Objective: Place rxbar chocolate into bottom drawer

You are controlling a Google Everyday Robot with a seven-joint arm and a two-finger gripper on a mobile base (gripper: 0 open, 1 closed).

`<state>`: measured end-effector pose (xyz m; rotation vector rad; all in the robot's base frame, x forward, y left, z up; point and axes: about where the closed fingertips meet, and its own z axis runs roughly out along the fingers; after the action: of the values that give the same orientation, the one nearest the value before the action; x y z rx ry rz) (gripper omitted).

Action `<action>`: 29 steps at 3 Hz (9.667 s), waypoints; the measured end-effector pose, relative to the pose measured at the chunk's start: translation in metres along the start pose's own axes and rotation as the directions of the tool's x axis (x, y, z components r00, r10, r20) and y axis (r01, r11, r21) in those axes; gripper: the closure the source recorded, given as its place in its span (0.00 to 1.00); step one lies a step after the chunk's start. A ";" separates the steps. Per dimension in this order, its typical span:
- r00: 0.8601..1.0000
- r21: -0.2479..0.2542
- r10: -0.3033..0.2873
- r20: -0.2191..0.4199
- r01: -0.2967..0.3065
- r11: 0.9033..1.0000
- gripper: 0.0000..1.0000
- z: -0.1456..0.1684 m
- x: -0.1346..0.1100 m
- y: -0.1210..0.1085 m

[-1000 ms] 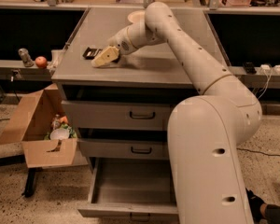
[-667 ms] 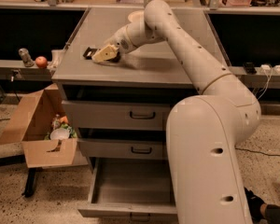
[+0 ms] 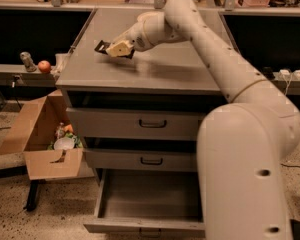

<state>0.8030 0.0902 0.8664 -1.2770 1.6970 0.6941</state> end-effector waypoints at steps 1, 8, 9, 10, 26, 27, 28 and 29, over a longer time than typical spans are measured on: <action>0.979 0.101 -0.087 0.186 0.069 0.992 1.00 -0.082 -0.039 0.012; 0.971 0.048 -0.213 0.110 0.209 0.977 1.00 -0.133 0.038 0.193; 0.971 0.045 -0.213 0.109 0.210 0.977 1.00 -0.132 0.038 0.193; 0.984 0.034 -0.153 0.093 0.150 0.988 1.00 -0.105 0.087 0.215; 0.777 0.388 0.621 0.102 -0.606 0.695 0.86 0.053 0.688 0.217; 0.768 0.400 0.632 0.100 -0.613 0.681 0.63 0.055 0.696 0.203; 0.756 0.408 0.647 0.094 -0.622 0.668 0.39 0.059 0.704 0.191; 0.744 0.407 0.663 0.081 -0.632 0.659 0.16 0.068 0.711 0.181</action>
Offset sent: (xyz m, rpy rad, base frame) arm -0.1127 -0.0905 0.1538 0.4543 -0.2966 0.0376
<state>0.5905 -0.1205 0.1928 -0.3656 2.2428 0.6331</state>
